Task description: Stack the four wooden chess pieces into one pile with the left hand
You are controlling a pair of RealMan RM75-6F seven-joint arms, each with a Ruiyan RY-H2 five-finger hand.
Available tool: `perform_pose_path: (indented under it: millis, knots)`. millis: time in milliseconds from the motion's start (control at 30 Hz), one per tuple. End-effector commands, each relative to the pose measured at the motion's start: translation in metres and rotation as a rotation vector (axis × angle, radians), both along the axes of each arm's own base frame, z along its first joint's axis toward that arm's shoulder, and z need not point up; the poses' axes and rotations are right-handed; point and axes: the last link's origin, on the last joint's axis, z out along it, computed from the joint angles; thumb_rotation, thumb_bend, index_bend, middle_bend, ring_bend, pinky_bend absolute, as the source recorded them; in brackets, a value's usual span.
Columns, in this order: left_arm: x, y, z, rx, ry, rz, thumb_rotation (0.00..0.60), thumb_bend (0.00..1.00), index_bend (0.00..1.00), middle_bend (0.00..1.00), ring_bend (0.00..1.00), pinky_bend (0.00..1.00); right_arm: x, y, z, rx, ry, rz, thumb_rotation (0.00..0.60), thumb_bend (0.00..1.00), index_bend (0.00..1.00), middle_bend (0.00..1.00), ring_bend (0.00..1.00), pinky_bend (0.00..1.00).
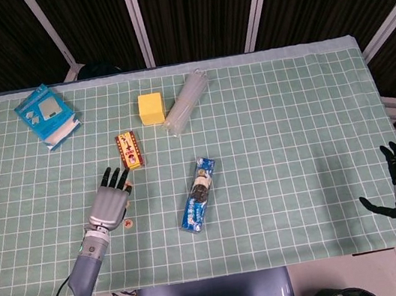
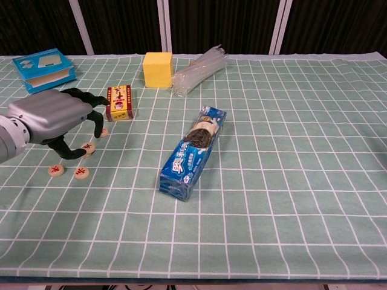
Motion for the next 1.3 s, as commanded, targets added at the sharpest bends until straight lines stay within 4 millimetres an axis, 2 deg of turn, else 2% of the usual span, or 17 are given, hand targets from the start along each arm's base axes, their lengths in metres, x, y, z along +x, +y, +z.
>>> perform_pose_path:
  millis: [33,1300]
  knots:
    - [0.0024,-0.0021,0.0008,-0.002,-0.001,-0.008,0.6,0.31,0.41,0.02,0.0,0.0,-0.0002,0.0,0.0,0.0,-0.001,-0.001,0.6,0.23,0.0,0.01,0.0,0.0]
    - [0.0041,-0.0085,-0.007,-0.026,0.039,-0.021,0.6,0.32,0.46,0.02,0.0,0.0,-0.0006,-0.0011,0.0009,-0.019,-0.002,-0.013,0.6,0.23,0.0,0.01,0.0,0.0]
